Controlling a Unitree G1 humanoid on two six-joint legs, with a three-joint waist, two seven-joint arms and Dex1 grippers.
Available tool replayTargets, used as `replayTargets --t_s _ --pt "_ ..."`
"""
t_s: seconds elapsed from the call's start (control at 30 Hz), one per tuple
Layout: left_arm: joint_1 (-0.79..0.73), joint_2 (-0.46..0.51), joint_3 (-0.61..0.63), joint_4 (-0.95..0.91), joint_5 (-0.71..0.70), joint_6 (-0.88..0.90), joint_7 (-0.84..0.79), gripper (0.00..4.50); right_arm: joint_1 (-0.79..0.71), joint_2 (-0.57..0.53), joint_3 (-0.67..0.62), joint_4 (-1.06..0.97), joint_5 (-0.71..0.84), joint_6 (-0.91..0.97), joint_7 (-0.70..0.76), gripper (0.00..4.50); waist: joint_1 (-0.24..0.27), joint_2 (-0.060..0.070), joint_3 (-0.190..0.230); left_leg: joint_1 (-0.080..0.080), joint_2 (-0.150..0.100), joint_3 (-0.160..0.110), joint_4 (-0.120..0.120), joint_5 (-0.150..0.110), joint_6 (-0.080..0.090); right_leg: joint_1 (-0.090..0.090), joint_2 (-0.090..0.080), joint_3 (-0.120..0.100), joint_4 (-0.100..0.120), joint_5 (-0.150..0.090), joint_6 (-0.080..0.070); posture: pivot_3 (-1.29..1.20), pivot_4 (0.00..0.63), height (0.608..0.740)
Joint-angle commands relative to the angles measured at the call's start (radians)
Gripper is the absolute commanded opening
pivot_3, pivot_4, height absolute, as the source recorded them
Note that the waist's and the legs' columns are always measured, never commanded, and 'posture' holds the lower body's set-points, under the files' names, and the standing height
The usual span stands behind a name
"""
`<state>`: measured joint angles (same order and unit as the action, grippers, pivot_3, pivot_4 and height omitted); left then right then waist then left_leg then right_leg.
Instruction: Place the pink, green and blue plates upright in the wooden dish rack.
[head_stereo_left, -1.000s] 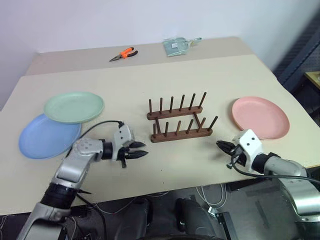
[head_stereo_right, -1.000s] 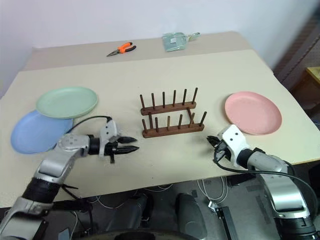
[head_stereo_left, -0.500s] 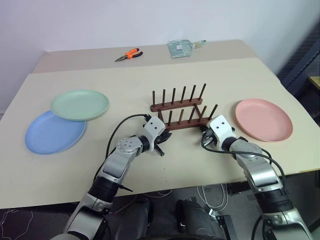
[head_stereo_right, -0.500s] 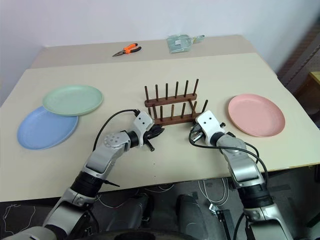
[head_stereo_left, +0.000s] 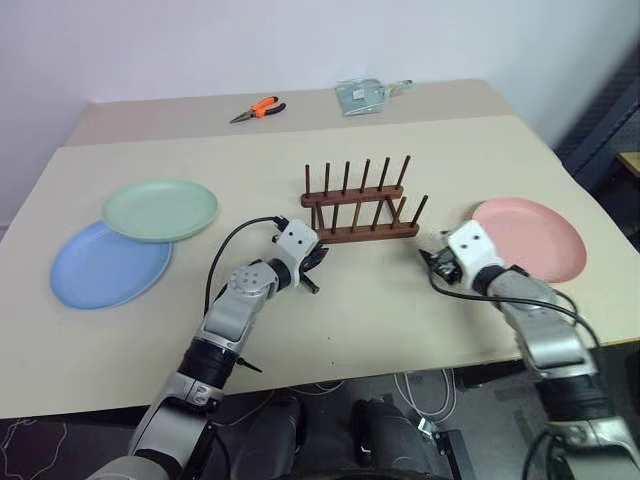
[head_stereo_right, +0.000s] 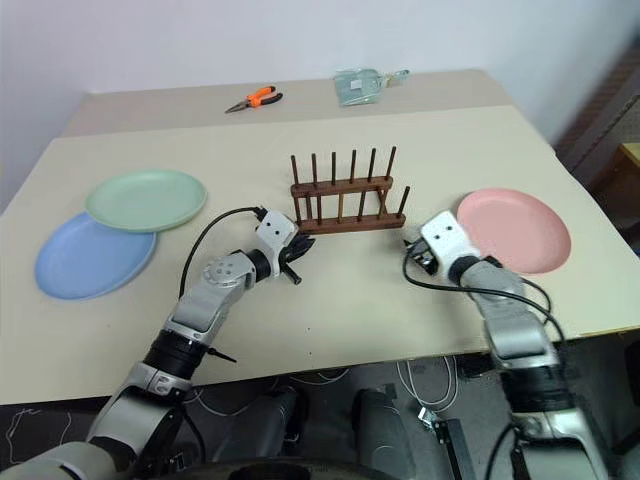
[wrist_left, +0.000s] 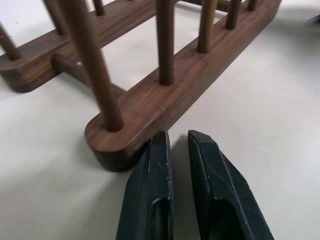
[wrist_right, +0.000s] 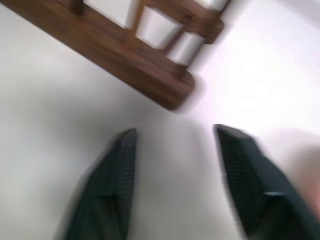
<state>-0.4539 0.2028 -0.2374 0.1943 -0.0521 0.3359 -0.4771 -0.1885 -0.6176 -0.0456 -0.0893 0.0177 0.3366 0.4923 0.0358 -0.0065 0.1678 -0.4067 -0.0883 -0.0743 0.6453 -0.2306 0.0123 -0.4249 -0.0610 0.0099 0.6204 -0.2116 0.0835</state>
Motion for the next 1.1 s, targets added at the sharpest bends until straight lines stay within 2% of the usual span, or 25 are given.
replayTargets --t_s 0.03,0.17,0.3,0.33,0.4,0.6,0.63,0.77,0.87,0.93,1.03,1.1 --pt "0.037 0.020 0.017 -0.012 -0.005 0.016 -0.020 0.52 0.051 -0.072 -0.103 -0.138 0.019 0.030 0.028 4.34 -0.004 0.000 0.000 0.000 0.000 0.000 0.000 0.000 0.000 0.000 0.000 0.000 0.000 0.000 0.000 0.00 0.150 0.729" --pt "0.066 0.009 0.013 -0.119 -0.079 0.005 -0.121 0.52 0.151 -0.145 -0.149 -0.130 -0.039 0.075 0.016 4.34 -0.001 0.000 0.000 0.000 0.000 0.000 0.000 0.000 0.000 0.000 0.000 0.000 0.000 -0.002 -0.002 0.00 0.150 0.729" --pt "0.073 0.000 0.006 -0.181 -0.116 0.015 -0.173 0.52 0.132 -0.131 -0.120 -0.053 -0.087 0.093 -0.040 4.34 0.003 0.000 0.000 -0.002 0.000 0.000 0.001 -0.001 0.001 0.000 -0.001 0.000 -0.002 -0.002 -0.003 0.00 0.150 0.729" --pt "0.073 -0.003 0.005 -0.195 -0.125 0.020 -0.181 0.52 0.122 -0.129 -0.110 -0.024 -0.108 0.095 -0.062 4.11 0.002 0.000 0.000 -0.002 0.000 0.001 0.001 -0.001 0.001 0.000 -0.001 0.000 -0.002 -0.002 -0.003 0.00 0.150 0.729" --pt "0.071 -0.008 0.010 -0.219 -0.138 0.031 -0.190 0.52 0.108 -0.125 -0.105 0.010 -0.118 0.097 -0.077 3.48 0.002 0.000 0.000 -0.002 0.000 0.001 0.001 -0.001 0.001 0.000 -0.001 0.000 -0.002 -0.002 -0.003 0.00 0.150 0.729" --pt "0.085 -0.002 0.020 -0.255 -0.152 0.050 -0.195 0.52 0.072 -0.112 -0.098 0.030 -0.113 0.071 -0.083 0.40 0.003 0.000 0.001 -0.002 0.000 0.001 0.001 -0.001 0.001 0.000 -0.001 0.000 -0.003 -0.002 -0.003 0.00 0.150 0.729" --pt "0.092 0.002 0.021 -0.262 -0.153 0.050 -0.198 0.52 0.064 -0.112 -0.092 0.023 -0.116 0.060 -0.083 0.07 0.003 0.000 0.001 -0.002 0.000 0.001 0.001 -0.001 0.001 0.000 -0.001 0.000 -0.003 -0.002 -0.003 0.00 0.150 0.729" --pt "0.103 0.018 0.030 -0.271 -0.157 0.051 -0.203 0.52 0.022 -0.119 -0.076 -0.033 -0.120 -0.017 -0.067 0.07 0.001 0.001 0.001 -0.002 0.000 0.001 0.000 -0.001 0.001 -0.001 -0.001 0.000 -0.003 -0.002 -0.003 0.00 0.150 0.729" --pt "0.104 0.028 0.045 -0.268 -0.160 0.046 -0.201 0.52 -0.065 -0.090 -0.102 -0.107 -0.033 -0.044 -0.030 0.07 -0.002 0.002 0.002 -0.002 0.000 0.001 0.001 -0.001 0.001 -0.001 0.000 0.000 -0.003 -0.002 -0.003 0.00 0.150 0.729" --pt "0.104 0.033 0.059 -0.265 -0.170 0.044 -0.197 0.52 -0.145 -0.030 -0.152 -0.174 0.118 0.001 0.003 0.07 -0.007 0.002 0.003 -0.002 0.000 0.001 0.000 -0.001 0.001 -0.001 0.000 0.000 -0.002 -0.002 -0.003 0.00 0.150 0.729" --pt "0.105 0.041 0.075 -0.267 -0.183 0.040 -0.199 0.52 -0.293 0.072 -0.263 -0.278 0.489 0.193 0.031 0.07 -0.007 0.002 0.003 -0.002 0.001 0.000 0.000 -0.001 0.001 -0.001 0.000 0.000 -0.002 -0.001 0.000 0.00 0.150 0.729" --pt "0.106 0.042 0.084 -0.270 -0.191 0.040 -0.201 0.52 -0.355 0.102 -0.304 -0.316 0.680 0.293 0.034 0.07 0.003 0.001 0.003 -0.003 0.000 -0.001 0.000 -0.001 0.002 -0.001 0.000 -0.001 -0.003 0.000 0.000 0.00 0.150 0.729"
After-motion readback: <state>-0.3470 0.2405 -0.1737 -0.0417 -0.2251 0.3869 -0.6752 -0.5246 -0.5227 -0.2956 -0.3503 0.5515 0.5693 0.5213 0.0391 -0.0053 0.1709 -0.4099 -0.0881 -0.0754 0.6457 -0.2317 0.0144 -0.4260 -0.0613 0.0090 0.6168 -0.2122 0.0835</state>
